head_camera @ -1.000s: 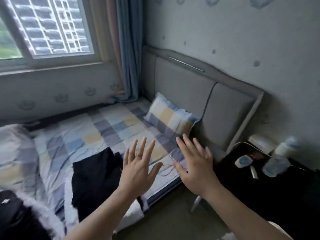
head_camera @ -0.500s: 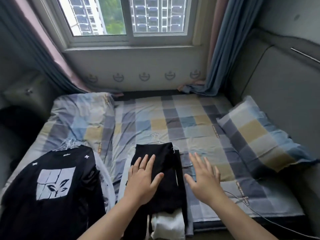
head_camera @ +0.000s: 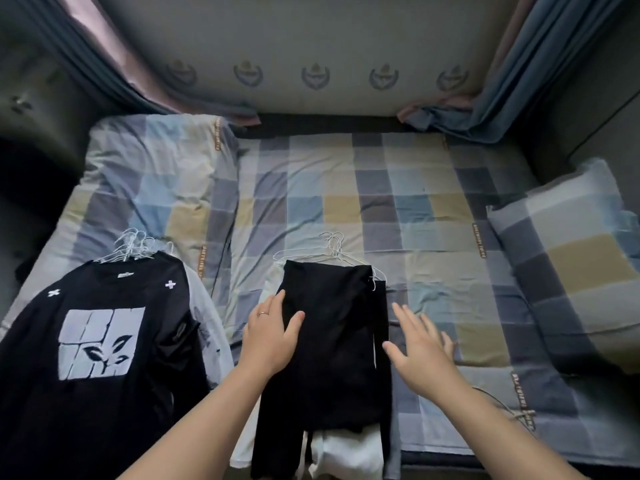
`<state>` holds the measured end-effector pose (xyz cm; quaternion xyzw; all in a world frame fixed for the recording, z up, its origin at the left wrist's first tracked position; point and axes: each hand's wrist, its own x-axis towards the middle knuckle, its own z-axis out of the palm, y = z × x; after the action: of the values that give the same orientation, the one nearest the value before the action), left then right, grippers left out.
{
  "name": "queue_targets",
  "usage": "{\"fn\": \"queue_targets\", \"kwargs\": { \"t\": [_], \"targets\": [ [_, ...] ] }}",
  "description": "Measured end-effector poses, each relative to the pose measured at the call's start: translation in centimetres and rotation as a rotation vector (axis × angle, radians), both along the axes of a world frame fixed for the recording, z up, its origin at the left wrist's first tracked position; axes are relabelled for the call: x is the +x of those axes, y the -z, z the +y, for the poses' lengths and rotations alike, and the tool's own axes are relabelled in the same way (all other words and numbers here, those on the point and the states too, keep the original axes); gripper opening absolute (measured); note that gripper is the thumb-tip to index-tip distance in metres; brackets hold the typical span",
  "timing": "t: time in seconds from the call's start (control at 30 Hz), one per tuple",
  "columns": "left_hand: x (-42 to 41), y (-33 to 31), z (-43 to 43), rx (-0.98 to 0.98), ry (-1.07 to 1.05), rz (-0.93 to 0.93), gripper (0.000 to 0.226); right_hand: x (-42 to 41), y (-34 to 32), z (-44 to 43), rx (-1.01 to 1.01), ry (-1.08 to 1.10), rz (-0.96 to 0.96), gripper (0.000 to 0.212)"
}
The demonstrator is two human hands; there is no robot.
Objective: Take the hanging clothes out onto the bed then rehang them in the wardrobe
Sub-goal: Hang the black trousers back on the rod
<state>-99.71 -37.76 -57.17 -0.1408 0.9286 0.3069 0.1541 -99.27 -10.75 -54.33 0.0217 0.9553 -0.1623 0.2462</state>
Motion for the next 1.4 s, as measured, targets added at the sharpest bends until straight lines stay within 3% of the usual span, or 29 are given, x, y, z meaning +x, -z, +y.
{"fn": "queue_targets", "kwargs": {
  "t": [0.23, 0.43, 0.57, 0.67, 0.8, 0.83, 0.93, 1.0, 1.07, 1.2, 1.4],
  "targets": [
    [-8.7, 12.7, -5.1, 0.041, -0.056, -0.163, 0.067, -7.7, 11.5, -0.7, 0.051, 0.084, -0.178, 0.068],
    [-15.3, 26.4, -8.4, 0.056, -0.103, -0.197, 0.069, -16.2, 24.2, -0.3, 0.038, 0.172, -0.179, 0.065],
    [-19.5, 33.3, -9.7, 0.091, -0.152, -0.187, 0.075, -20.7, 31.7, -0.2, -0.086, 0.308, -0.145, 0.056],
    [-22.5, 37.0, -10.2, 0.145, -0.22, -0.183, 0.079, -23.6, 35.9, -0.4, -0.2, 0.468, -0.136, 0.03],
    [-26.4, 39.2, -10.9, 0.159, -0.335, -0.198, 0.078, -26.5, 38.4, -1.1, -0.274, 0.639, -0.083, 0.04],
    [-27.4, 39.5, -11.1, 0.169, -0.354, -0.197, 0.074, -27.1, 38.8, -1.2, -0.318, 0.671, -0.078, 0.033],
    [-29.6, 39.9, -11.3, 0.224, -0.364, -0.213, 0.04, -28.6, 39.1, -1.5, -0.439, 0.809, -0.077, 0.004],
    [-30.6, 39.8, -11.4, 0.239, -0.367, -0.249, 0.011, -29.2, 38.8, -1.6, -0.526, 0.932, -0.101, 0.01],
    [-31.3, 39.2, -11.1, 0.266, -0.378, -0.258, 0.014, -29.6, 38.1, -1.2, -0.593, 1.034, -0.108, 0.016],
    [-32.0, 37.9, -10.5, 0.371, -0.422, -0.254, 0.009, -29.8, 35.9, 0.1, -0.723, 1.211, -0.105, 0.004],
    [-31.7, 33.3, -8.9, 0.547, -0.63, -0.192, 0.01, -29.2, 30.4, 1.5, -0.883, 1.307, -0.156, 0.019]
  ]
}}
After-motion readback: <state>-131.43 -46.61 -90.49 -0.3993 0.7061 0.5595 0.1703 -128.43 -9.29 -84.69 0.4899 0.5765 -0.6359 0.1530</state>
